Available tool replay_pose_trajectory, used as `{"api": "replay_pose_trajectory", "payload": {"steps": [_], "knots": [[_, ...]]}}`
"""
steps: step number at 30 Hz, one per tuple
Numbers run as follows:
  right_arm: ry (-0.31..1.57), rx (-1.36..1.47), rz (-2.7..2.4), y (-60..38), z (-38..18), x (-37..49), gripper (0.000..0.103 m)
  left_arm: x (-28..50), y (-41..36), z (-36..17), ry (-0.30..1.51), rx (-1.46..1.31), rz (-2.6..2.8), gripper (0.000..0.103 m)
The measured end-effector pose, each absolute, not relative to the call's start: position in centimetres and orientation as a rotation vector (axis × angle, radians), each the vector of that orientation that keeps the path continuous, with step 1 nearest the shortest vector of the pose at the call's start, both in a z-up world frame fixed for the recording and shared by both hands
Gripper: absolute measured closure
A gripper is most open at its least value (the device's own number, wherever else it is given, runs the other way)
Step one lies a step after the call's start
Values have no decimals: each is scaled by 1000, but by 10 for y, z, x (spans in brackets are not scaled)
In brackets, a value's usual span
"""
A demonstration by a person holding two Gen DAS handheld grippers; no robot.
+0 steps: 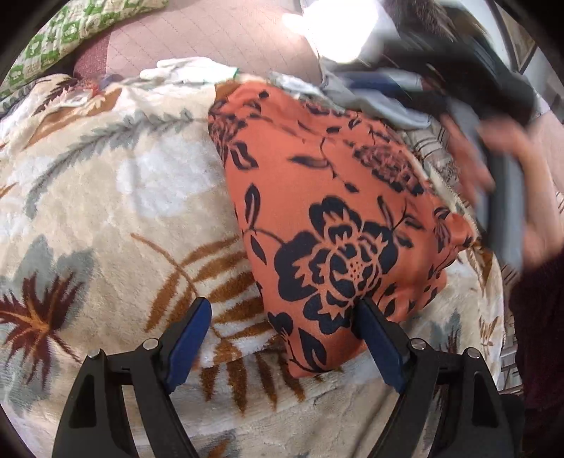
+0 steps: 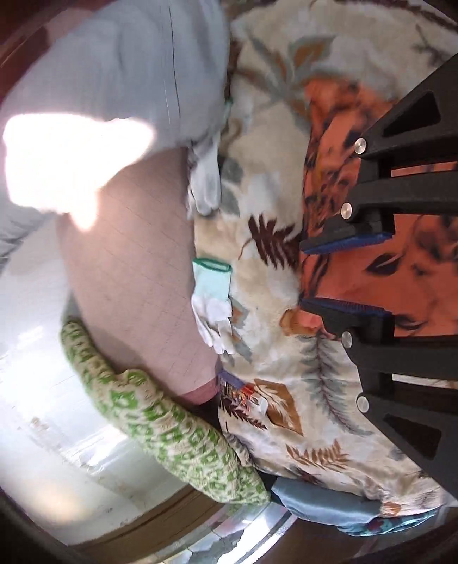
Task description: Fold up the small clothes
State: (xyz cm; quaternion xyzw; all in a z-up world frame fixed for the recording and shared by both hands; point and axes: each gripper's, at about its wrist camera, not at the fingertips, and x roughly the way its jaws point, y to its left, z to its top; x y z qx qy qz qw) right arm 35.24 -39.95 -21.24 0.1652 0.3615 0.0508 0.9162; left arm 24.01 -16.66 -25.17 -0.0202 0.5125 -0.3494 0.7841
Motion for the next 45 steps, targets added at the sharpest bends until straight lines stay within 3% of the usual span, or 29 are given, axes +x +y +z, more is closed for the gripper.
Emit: {"api": "replay_pose_trajectory", "payload": {"steps": [5,11,20,25,29,39,45], "knots": [[789,369,63,-431,-227,277,74,249,-154,-235,1022,-108,-734,18],[865,349,34,-435,-287,229,73,259,-163,-260,1080,-81,-719,17],[814,522,87,-453,-261,215,74,257,-168,-245,1027,-116,-695,17],[952,509,49,-450,-292,212,73,247,-183,-253,1082,46,-692,15],[950,571,62,-456,-300,199,73,241,-191,-263,1160,112,-704,14],[1008,632,142,-457,-312,178,73,254,-167,-225,1068,-114,-769,15],[781,721,166,-485,-281,163,73,262,-176,-233,1058,-111,-630,15]]}}
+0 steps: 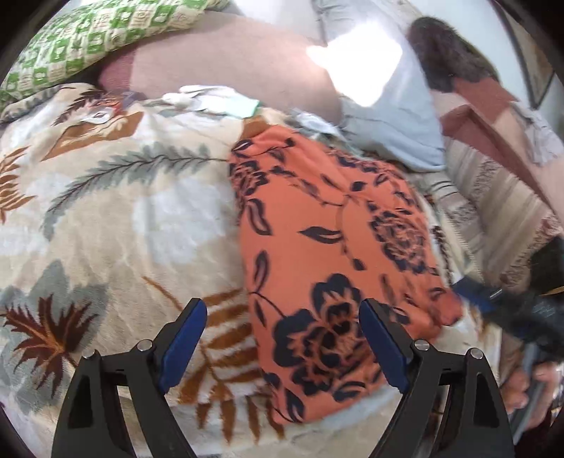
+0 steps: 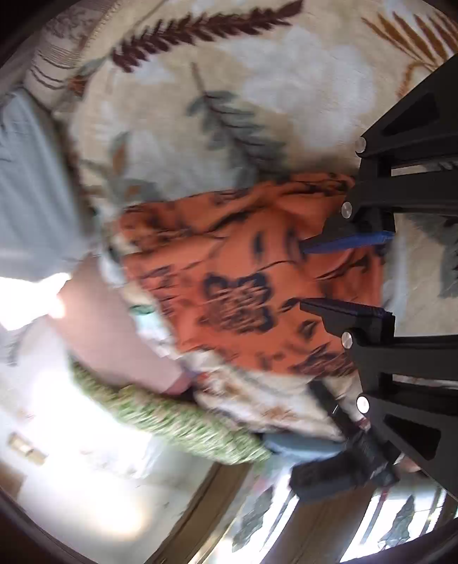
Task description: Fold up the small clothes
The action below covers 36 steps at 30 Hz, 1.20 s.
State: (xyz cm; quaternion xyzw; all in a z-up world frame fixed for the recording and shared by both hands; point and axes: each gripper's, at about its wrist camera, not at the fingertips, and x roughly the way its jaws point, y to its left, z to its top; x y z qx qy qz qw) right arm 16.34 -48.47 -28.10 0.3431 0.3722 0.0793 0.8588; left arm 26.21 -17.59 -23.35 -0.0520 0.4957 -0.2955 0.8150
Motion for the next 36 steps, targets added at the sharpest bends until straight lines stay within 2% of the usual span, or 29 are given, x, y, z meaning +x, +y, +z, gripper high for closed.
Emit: {"api": "replay_pose_trajectory", "payload": {"steps": [1,2,3,4,16,27,31,35,36], "knots": [[733,732,158,-491,-276,161,71,266,-179,-235,1067,-103,-624,15],[699,740,143,-497,-273,159,53,268,-181,-237,1073,-98,-622,15],[689,747,121,-501,-272,161,25,269,-180,-238,1076,-95,-618,15],[679,758,94,-506,-274,162,22,270,-182,-238,1078,-91,-613,15],[709,839,80,-527,-300,196,22,261,-198,-233,1008,32,-563,14],[576,758,193,-498,-268,193,24,256,-199,-232,986,70,-541,14],[650,785,192,-491,-283,207,25,255,-197,-235,984,83,-531,12],[873,833,79,-495,-330,232,33,254,-198,-239,983,106,-528,10],[879,860,80,-497,-334,234,33,254,-198,-238,981,105,-527,10]]}}
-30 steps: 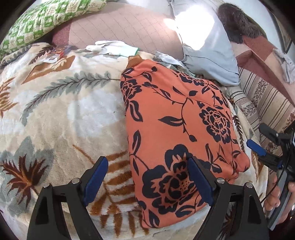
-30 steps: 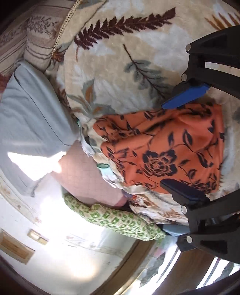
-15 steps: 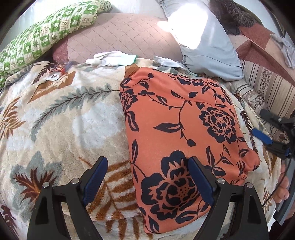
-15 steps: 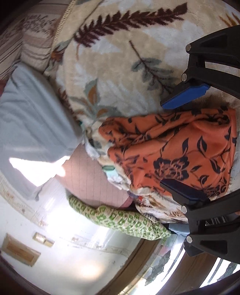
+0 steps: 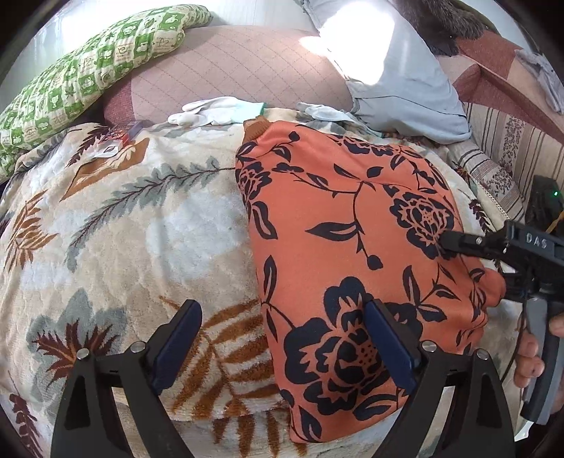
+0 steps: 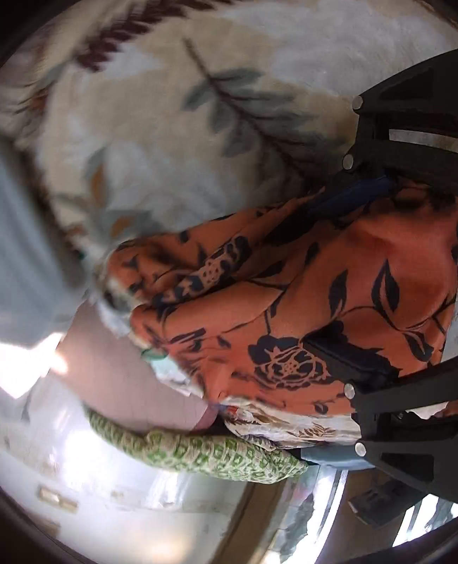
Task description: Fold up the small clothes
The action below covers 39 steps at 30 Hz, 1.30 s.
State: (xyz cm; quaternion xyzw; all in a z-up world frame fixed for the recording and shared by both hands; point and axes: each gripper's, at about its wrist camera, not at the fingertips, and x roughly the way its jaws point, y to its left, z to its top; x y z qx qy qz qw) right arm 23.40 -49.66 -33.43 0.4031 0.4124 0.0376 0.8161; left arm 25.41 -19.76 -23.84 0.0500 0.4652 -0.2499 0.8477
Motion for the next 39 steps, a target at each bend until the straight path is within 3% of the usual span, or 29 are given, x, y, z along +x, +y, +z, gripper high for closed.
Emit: {"api": "replay_pose_trajectory", "payload": {"steps": [10,15,20,23,31,39], "knots": [[564,699,150,-487,-256,225,31,258,-196,-234,985,81,-536,10],[779,772,178,-480,-296,279,31,267,-191,-232,1007,-30,-589,10],[696,844,211,-506,-277,261,31,290,-176,-237,1064,-173,-568,10],[644,831,155,-534,-264,237,24,300,-169,-244,1109,-248,-567,10],[883,959,158,-554,-324,246,24,296,-184,-273,1257,-362,-673,10],[898,1026,271,-541,-348,257,24,288,-195,-270,1220,-318,-690,10]]}}
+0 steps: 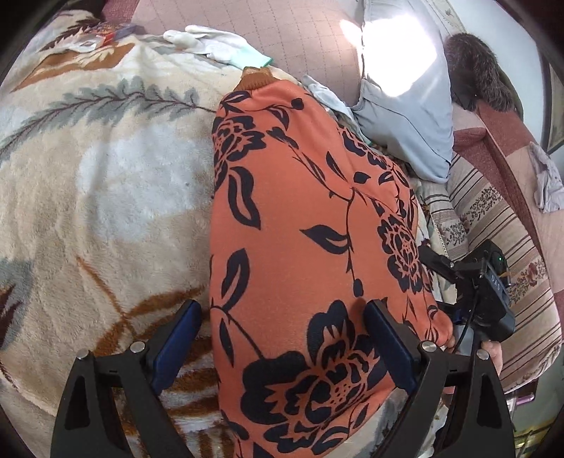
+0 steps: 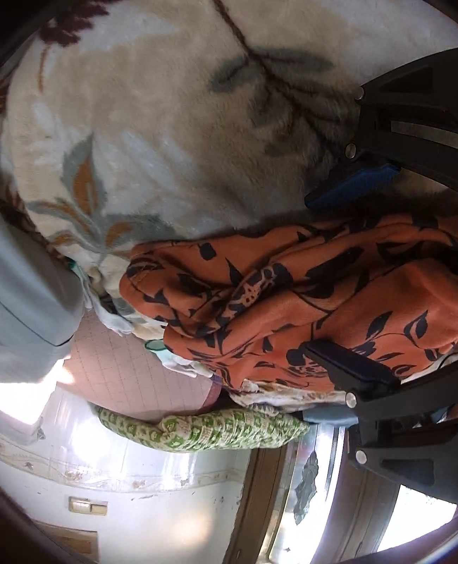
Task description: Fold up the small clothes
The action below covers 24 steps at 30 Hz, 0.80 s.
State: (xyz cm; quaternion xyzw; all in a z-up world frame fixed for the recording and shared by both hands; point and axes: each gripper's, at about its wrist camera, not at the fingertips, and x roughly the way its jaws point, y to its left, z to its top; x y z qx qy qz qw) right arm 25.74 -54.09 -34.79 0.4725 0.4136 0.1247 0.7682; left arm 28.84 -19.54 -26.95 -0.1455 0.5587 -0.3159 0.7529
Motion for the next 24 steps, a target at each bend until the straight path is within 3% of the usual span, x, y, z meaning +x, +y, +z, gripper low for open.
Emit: {"api": "replay_pose_trajectory", "payload": {"steps": [24], "knots": [[921,1013,340,-510,-344,272,23,272,-220,-246,1094,-102,-619,9]]}}
